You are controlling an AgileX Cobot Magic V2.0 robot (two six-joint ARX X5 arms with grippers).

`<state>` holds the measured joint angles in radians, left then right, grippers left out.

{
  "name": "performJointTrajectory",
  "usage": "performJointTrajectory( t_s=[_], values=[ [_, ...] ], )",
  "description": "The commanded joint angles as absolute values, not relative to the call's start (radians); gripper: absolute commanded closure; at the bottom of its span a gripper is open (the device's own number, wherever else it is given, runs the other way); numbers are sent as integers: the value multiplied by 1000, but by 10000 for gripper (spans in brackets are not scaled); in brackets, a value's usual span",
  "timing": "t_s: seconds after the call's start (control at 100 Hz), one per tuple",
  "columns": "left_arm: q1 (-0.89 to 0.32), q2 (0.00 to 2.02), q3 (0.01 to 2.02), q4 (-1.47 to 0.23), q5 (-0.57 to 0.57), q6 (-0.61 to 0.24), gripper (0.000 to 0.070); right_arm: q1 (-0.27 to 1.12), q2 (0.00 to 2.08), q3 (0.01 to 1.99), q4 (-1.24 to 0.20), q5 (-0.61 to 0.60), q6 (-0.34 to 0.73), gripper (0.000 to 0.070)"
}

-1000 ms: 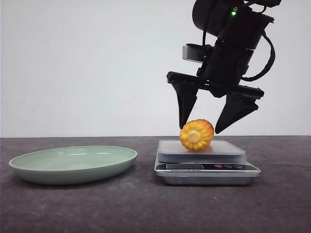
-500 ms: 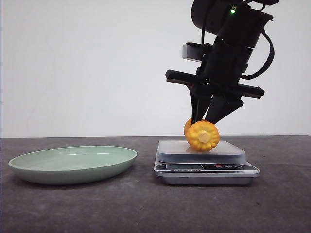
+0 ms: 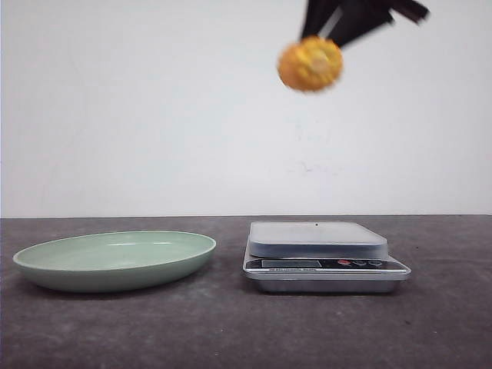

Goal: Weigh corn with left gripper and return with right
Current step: 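Lift the corn with the right gripper and carry it over the plate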

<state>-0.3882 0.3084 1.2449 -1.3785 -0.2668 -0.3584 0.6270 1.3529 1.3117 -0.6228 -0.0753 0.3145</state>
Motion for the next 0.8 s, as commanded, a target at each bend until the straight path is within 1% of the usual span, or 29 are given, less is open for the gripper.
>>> performJointTrajectory(
  t_s=[0.0,0.19,0.44,0.55,0.65,0.79],
  values=[
    [-391,310,1258,-1364,-273,-352,195,674,1387,1378,-627,-76,305,700],
    [-391,310,1258,-1361,-273,-352,195,769,1502,1536,-626,-52,329,700],
    [-391,310,1258,-1359,-273,-353,195,836,1754,1718,-633,-52,342,700],
    [-391,310,1258,-1358,-273,-352,195,843,1847,1743,-622,-52,365,700],
    [-391,310,1258,-1357,-273,-352,195,850,1932,1743,-602,-62,413,700],
    [-391,310,1258,-1357,-273,-352,195,859,2018,1743,-583,-72,433,700]
  ],
)
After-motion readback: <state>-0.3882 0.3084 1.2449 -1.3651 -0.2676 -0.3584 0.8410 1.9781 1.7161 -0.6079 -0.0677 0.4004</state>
